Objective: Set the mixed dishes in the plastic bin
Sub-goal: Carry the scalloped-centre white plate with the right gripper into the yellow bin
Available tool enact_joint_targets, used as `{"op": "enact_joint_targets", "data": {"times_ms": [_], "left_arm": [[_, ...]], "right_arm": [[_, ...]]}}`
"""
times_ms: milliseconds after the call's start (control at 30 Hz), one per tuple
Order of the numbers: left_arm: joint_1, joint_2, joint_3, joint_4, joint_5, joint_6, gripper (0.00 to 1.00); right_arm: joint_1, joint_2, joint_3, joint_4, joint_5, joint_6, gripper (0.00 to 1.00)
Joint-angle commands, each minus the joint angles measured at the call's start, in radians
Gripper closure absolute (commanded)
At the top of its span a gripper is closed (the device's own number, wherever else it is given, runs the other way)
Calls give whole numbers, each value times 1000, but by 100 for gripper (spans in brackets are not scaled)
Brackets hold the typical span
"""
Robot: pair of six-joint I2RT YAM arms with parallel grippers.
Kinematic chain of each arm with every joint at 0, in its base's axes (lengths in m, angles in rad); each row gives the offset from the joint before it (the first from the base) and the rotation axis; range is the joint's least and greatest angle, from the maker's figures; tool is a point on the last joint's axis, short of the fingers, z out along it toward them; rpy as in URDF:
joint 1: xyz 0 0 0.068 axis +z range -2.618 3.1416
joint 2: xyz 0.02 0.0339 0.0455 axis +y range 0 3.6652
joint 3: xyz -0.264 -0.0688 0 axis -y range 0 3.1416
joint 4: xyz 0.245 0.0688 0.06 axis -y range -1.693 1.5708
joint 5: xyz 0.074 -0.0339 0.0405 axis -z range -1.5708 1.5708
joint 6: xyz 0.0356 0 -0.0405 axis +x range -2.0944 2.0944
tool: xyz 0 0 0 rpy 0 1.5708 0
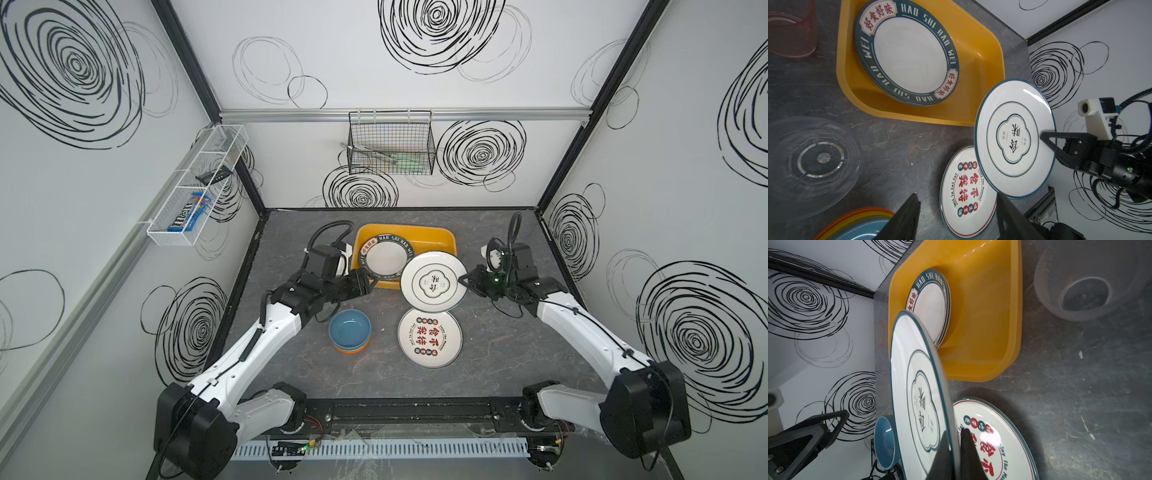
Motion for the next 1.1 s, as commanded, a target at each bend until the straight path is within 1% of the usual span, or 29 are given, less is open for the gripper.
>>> {"op": "enact_joint_targets", "data": {"times_ms": [0,167,433,533,733,933,1067], "left_arm": [[47,-23,-11,-3,67,20,37],[122,-32,-20,-6,115,27,36],[180,-51,-40,-14,149,30,35],[191,-56,-47,-14,157,30,34],[201,-56,-61,-15,170,32,33],[214,-57,-72,-15,178,37,33],[223,-54,-84,-10,186,40,33]], "right_arm": [[11,69,88,94,-27,9,100],[32,210,195,115,-25,24,100],[52,424,375,120,-5,50,100],[68,501,453,106,4,55,100],[89,622,560,119,26,71,100],[114,725,643,116,37,81,100],[130,769,679,118,44,86,100]]}}
